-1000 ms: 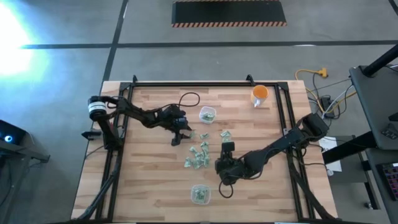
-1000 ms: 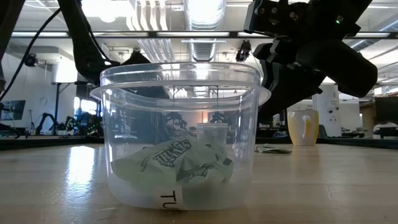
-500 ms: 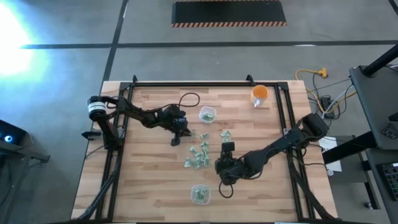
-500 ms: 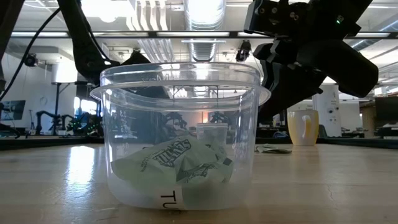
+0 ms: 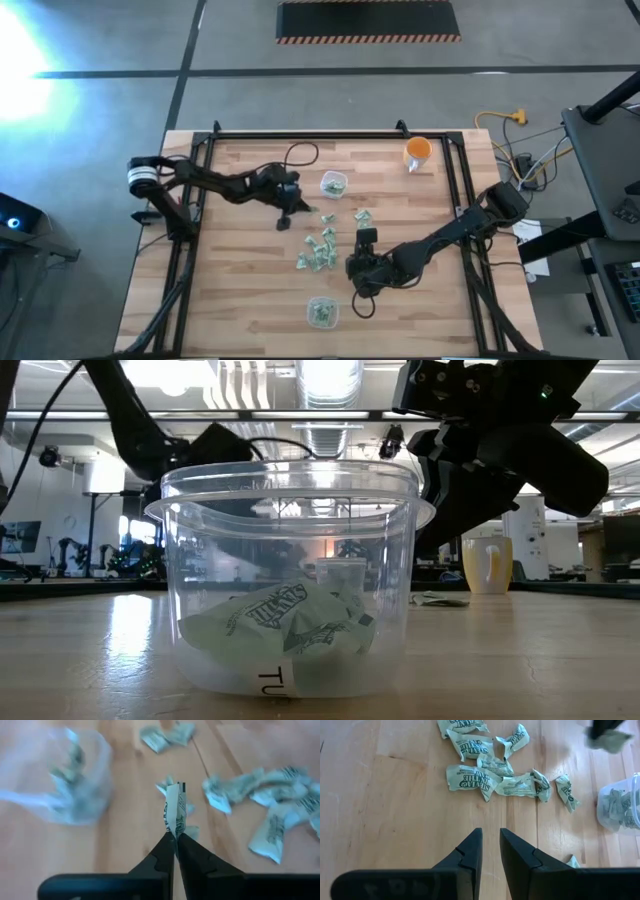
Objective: Pick and place items into bin
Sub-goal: Put the stevia packet into the top transparent bin, then put the stevia packet into the bottom transparent bin
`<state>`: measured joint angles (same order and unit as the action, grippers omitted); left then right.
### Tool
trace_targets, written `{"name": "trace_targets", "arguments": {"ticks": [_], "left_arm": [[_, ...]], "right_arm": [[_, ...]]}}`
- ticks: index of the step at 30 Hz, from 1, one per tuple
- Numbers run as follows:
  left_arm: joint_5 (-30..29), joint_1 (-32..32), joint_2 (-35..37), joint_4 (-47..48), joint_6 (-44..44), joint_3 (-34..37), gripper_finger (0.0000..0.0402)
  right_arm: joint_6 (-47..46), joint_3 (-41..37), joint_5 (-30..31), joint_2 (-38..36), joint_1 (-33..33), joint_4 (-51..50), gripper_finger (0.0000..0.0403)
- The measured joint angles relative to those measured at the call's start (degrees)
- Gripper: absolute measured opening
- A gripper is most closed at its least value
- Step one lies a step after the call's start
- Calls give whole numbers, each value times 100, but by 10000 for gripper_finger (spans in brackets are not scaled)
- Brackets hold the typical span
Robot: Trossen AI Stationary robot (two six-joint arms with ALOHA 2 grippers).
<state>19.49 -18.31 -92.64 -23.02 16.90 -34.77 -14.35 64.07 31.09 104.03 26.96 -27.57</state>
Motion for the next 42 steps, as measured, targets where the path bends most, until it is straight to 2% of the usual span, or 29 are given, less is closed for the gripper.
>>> {"name": "trace_targets", "arguments": {"ticks": [5,7,16,21,30,34,42], "left_arm": [[-765,-33,309,-126,154,-152,3],[-894,-105,317,-171,202,-252,3],[-847,-476,97,-188,192,-950,3],[-512,-572,-288,-15,125,-1374,3],[-482,-570,-919,173,-101,-1786,7],[-479,-570,-1000,194,-156,-1812,34],[-481,-570,-1003,167,-170,-1812,125]], "right_arm": [[0,-1,0,0,0,8,57],[0,0,0,0,0,15,57],[82,-2,2,0,0,42,57],[107,-2,4,0,2,78,57],[109,-2,2,0,2,91,57],[109,-2,4,0,2,90,57],[109,-2,2,0,2,94,57]]}}
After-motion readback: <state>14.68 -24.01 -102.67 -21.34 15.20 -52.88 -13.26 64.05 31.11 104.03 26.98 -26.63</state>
